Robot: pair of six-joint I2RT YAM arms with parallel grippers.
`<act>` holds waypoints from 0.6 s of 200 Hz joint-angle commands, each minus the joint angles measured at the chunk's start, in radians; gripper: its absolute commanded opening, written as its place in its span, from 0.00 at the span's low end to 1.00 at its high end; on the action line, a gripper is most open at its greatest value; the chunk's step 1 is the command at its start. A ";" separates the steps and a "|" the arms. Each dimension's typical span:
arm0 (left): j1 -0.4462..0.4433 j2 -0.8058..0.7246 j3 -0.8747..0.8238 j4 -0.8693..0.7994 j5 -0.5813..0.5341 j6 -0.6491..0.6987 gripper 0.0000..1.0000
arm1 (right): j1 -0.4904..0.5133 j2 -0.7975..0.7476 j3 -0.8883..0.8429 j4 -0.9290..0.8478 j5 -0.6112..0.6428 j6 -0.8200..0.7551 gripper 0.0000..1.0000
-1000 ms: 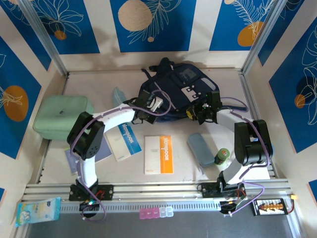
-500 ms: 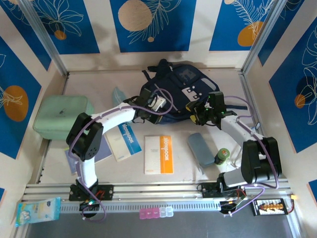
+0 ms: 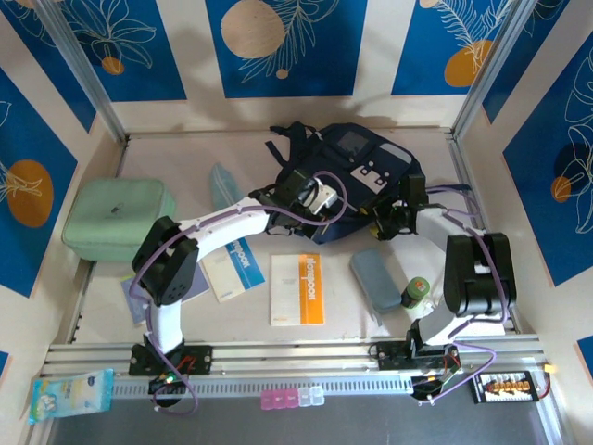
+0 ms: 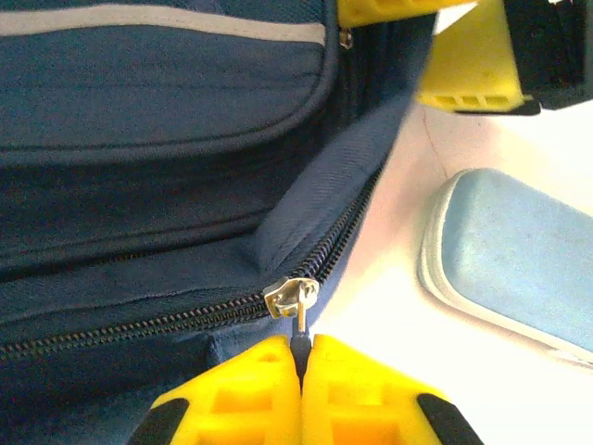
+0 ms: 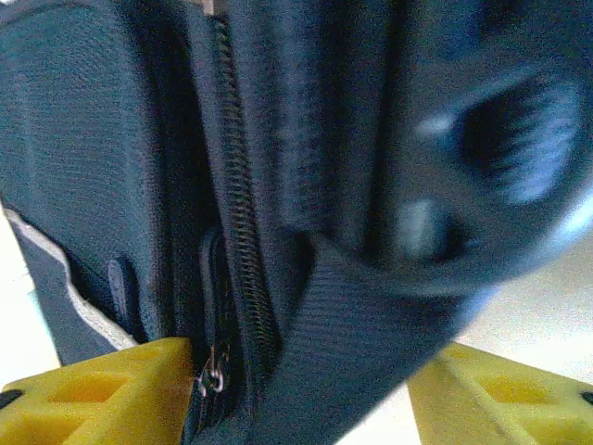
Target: Pack the student bag
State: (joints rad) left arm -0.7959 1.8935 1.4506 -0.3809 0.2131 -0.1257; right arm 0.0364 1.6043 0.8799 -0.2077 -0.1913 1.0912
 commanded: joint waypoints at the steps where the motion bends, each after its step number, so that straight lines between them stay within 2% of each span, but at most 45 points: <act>1: 0.003 -0.062 -0.034 0.010 0.035 -0.008 0.00 | -0.012 0.091 0.109 0.016 -0.014 -0.125 0.58; 19: 0.002 -0.077 -0.070 0.040 0.047 -0.009 0.00 | 0.010 0.171 0.197 0.030 -0.075 -0.181 0.51; 42: 0.001 -0.066 -0.069 0.046 0.049 -0.016 0.00 | 0.036 0.248 0.290 0.016 -0.106 -0.230 0.50; 62: 0.002 -0.049 -0.054 0.054 0.060 -0.024 0.00 | 0.023 0.261 0.306 0.006 -0.112 -0.242 0.49; 91: -0.001 -0.006 -0.001 0.054 0.079 -0.040 0.00 | -0.020 0.165 0.234 -0.045 -0.095 -0.166 0.53; 120: -0.016 0.041 0.071 0.037 0.113 -0.044 0.00 | -0.024 -0.011 0.093 -0.085 -0.094 -0.053 0.61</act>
State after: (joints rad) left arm -0.7803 1.9064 1.4410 -0.3412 0.2302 -0.1600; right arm 0.0200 1.7428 1.0645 -0.2783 -0.2890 0.9394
